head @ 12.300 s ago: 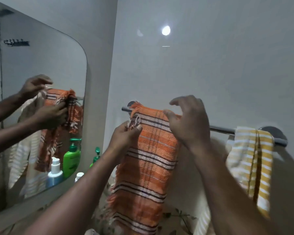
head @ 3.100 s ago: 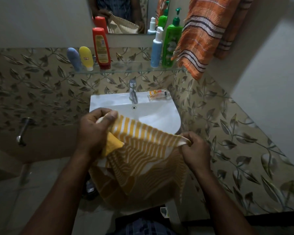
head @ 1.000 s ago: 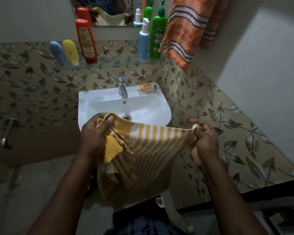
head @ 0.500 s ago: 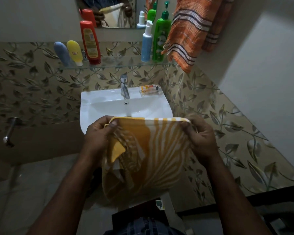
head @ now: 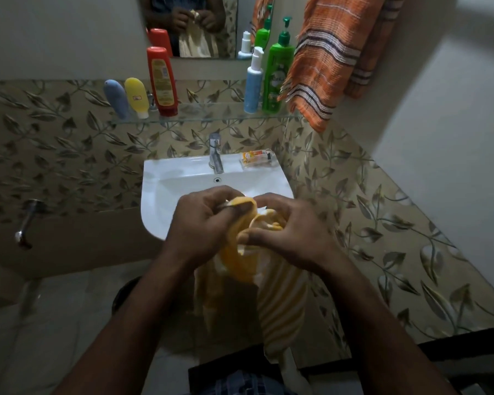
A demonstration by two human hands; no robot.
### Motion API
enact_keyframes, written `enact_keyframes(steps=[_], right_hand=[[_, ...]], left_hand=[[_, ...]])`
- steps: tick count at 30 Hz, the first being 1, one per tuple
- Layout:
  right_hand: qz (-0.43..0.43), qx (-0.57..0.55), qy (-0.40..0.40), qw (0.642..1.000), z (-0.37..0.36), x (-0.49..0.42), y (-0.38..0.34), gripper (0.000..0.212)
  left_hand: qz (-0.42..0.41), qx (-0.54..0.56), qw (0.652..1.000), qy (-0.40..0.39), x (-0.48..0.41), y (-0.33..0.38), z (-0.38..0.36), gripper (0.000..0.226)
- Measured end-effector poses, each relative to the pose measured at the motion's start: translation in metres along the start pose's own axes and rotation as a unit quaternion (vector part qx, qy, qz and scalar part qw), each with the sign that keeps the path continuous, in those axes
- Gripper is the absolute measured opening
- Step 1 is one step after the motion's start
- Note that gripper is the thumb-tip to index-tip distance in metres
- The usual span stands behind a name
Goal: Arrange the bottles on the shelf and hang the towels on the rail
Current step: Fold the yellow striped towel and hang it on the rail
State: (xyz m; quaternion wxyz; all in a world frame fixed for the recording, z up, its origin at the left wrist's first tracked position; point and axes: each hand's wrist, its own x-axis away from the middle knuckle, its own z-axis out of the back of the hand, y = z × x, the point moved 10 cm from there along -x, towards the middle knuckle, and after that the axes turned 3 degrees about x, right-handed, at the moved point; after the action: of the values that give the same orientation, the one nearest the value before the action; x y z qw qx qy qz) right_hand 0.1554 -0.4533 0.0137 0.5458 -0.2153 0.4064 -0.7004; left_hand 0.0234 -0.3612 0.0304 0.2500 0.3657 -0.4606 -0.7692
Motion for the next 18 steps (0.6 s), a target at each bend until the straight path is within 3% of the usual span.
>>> enact_keyframes(steps=[2,5,8,14,18], right_hand=[[0.033,0.017,0.020,0.999,0.003,-0.005,-0.005,0.041],[0.038,-0.004,0.029,0.999,0.012,-0.010,-0.003,0.018],[0.067,-0.020,0.041,0.997,0.019,-0.010,-0.010,0.003],[0.056,-0.236,0.159,0.957,0.059,-0.008,0.001,0.009],[-0.006,-0.226,0.258,0.939,0.090,0.004,0.025,0.009]], left_hand=[[-0.008,0.005,1.000,-0.028,-0.001,0.003,-0.008,0.012],[0.001,0.005,1.000,0.006,-0.003,0.001,-0.002,0.012],[0.018,0.024,0.999,0.029,-0.007,-0.006,0.003,0.025],[0.140,0.231,0.958,-0.092,0.008,-0.036,-0.029,0.023],[0.201,0.259,0.945,0.006,0.016,-0.075,0.000,0.010]])
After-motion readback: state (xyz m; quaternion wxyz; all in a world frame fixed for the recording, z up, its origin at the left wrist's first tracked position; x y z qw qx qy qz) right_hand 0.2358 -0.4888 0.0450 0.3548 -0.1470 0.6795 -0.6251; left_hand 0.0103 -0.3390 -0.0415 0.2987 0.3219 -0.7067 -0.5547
